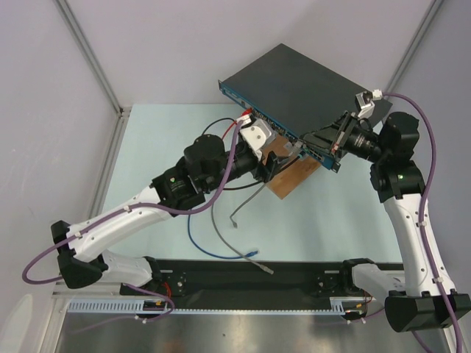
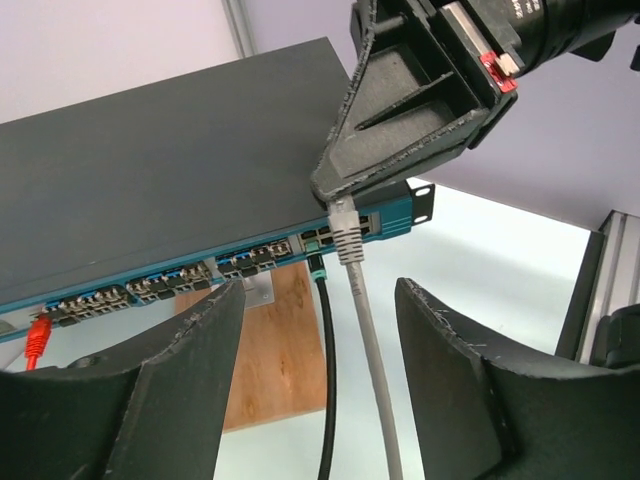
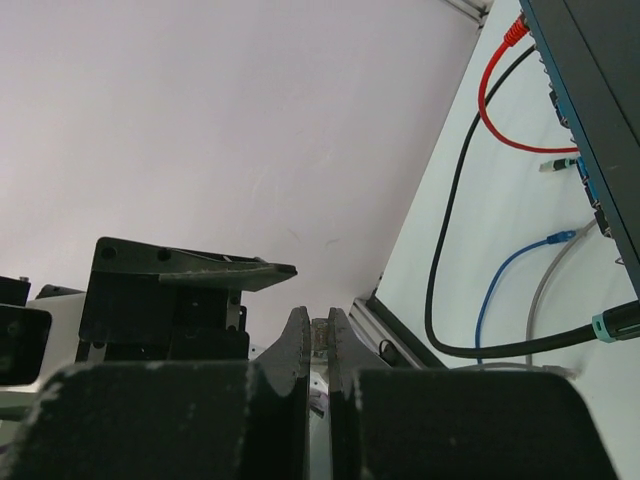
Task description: Insert the plug into the switch port
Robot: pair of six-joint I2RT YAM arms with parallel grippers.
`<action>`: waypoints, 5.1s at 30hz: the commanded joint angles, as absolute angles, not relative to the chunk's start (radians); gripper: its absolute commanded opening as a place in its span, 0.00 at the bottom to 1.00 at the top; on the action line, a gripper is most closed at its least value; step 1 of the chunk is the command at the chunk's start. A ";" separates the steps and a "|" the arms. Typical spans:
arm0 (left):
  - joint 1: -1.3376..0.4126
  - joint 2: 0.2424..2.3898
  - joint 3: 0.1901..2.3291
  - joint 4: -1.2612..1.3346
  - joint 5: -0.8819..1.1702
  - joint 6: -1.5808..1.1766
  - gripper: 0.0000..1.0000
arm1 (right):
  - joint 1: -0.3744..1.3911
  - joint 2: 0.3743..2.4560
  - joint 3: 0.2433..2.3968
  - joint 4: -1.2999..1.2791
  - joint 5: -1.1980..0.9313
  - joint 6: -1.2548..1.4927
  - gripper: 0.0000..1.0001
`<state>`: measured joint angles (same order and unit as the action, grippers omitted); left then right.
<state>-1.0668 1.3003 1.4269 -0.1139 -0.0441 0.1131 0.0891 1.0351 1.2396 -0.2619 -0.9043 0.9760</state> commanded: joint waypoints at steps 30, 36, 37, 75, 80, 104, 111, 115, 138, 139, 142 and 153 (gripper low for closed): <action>-1.078 1.373 1.451 -0.102 0.020 0.154 0.00 | 0.065 1.063 1.310 -0.255 -0.945 0.911 0.65; -1.034 1.431 1.618 -0.378 0.120 -0.036 0.00 | -0.052 1.057 1.419 -0.357 -0.917 0.737 0.87; -1.032 1.445 1.644 -0.412 0.118 -0.055 0.00 | -0.066 1.057 1.433 -0.373 -0.917 0.712 0.87; -1.074 1.859 2.148 -0.824 -0.187 -0.107 0.01 | -0.460 1.134 1.241 -0.658 -1.069 0.577 0.94; -1.072 1.875 2.160 -0.831 -0.192 -0.100 0.00 | -0.411 1.118 1.195 -0.554 -1.066 0.650 0.91; -1.051 1.965 2.301 -0.807 -0.264 -0.028 0.00 | -0.307 1.111 1.137 -0.482 -1.020 0.690 0.13; -1.042 1.982 2.325 -0.730 -0.253 -0.021 0.00 | -0.296 1.100 1.103 -0.451 -1.016 0.710 0.00; -1.035 1.993 2.327 -0.683 -0.247 -0.011 0.01 | -0.288 1.089 1.089 -0.453 -1.022 0.712 0.00; -0.986 2.049 2.361 -0.428 -0.121 0.040 0.00 | -0.253 1.052 1.028 -0.434 -1.022 0.719 0.00; -0.986 2.049 2.361 -0.417 -0.123 0.046 0.00 | -0.253 1.052 1.028 -0.434 -1.022 0.721 0.00; -0.985 2.051 2.358 -0.385 -0.112 0.087 0.00 | -0.253 1.058 1.032 -0.433 -1.023 0.715 0.00; -0.971 2.013 2.353 -0.318 -0.158 0.111 0.01 | -0.256 1.063 1.037 -0.448 -1.028 0.696 0.00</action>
